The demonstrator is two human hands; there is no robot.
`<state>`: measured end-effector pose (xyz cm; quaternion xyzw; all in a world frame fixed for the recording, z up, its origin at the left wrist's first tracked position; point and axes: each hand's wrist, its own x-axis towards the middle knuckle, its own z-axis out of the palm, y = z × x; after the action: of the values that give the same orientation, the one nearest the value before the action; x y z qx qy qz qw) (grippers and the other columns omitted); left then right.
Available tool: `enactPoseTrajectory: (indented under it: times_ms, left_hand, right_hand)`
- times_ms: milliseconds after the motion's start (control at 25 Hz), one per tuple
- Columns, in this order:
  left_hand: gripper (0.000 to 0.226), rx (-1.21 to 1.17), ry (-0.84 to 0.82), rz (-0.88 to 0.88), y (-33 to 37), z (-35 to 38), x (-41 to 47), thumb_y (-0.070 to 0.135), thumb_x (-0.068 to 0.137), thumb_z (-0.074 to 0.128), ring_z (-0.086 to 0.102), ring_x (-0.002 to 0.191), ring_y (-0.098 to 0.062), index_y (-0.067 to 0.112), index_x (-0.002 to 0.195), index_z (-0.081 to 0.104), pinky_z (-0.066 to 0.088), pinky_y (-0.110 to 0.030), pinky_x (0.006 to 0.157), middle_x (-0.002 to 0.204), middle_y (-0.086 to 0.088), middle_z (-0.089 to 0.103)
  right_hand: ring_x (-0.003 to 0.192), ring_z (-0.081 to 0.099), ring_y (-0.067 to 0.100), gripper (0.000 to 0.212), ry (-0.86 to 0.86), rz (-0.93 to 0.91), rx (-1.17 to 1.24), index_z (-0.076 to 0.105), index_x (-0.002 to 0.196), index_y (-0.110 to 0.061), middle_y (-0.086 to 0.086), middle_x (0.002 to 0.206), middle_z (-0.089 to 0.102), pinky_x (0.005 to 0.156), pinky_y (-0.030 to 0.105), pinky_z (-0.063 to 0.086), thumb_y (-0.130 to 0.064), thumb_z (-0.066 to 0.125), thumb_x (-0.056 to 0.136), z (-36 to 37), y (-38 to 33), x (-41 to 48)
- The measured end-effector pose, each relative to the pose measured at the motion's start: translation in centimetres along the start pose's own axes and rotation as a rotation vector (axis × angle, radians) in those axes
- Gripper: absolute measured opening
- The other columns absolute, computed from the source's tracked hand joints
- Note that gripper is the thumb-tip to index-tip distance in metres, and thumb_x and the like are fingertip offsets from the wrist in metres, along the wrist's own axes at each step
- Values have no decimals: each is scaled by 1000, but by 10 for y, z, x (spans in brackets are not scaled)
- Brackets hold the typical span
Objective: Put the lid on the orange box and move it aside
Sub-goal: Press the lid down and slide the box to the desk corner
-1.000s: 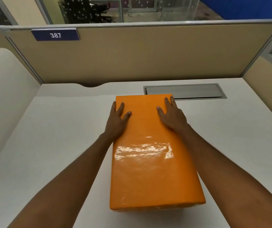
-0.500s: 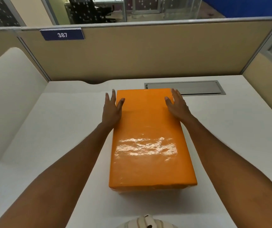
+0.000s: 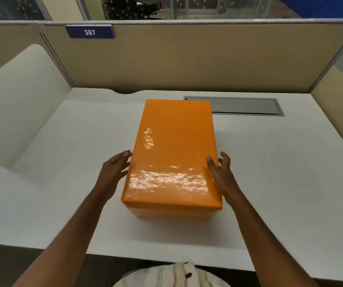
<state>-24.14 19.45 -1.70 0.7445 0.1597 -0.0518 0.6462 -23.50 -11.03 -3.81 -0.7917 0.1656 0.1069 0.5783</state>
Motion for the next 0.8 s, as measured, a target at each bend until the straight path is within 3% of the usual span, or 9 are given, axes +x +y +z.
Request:
enactPoseTrajectory:
  times_ms: [80, 240, 480, 680, 800]
  left_hand:
    - [28, -31, -35, -21, -5, 5, -12, 48, 92, 52, 71, 103, -12, 43, 116, 67, 58, -38, 83, 115, 14, 73]
    - [40, -129, 54, -44, -24, 10, -27, 37, 93, 55, 67, 106, -15, 34, 133, 57, 57, -33, 78, 124, 8, 66]
    - [45, -350, -46, -124, -41, 18, -39, 40, 93, 53, 67, 115, -25, 42, 138, 49, 55, -45, 93, 133, 3, 65]
    - [43, -406, -62, -128, -42, 16, -31, 35, 92, 56, 65, 116, -31, 39, 135, 53, 51, -52, 99, 131, -2, 66]
    - [43, -428, -80, -136, -38, 0, -11, 33, 92, 56, 65, 116, -31, 39, 135, 54, 50, -53, 100, 131, 0, 66]
  right_hand:
    - [127, 46, 32, 66, -16, 14, 85, 14, 142, -30, 7, 153, 29, 104, 51, 40, -56, 43, 89, 3, 10, -10]
    - [95, 55, 13, 37, -32, -7, 261, 25, 123, -32, 4, 132, 45, 86, 37, 47, -50, 39, 94, 5, 20, -24]
    - [133, 39, 28, 36, -97, 12, 485, 32, 121, -31, 5, 144, 36, 111, 53, 32, -51, 40, 92, 7, 29, -23]
    - [132, 41, 31, 41, -82, 40, 552, 42, 110, -39, 7, 142, 40, 110, 57, 32, -58, 51, 76, 11, 29, -23]
    - [117, 55, 32, 29, -68, 53, 594, 45, 110, -40, 4, 130, 51, 95, 55, 48, -53, 49, 84, 24, 24, -12]
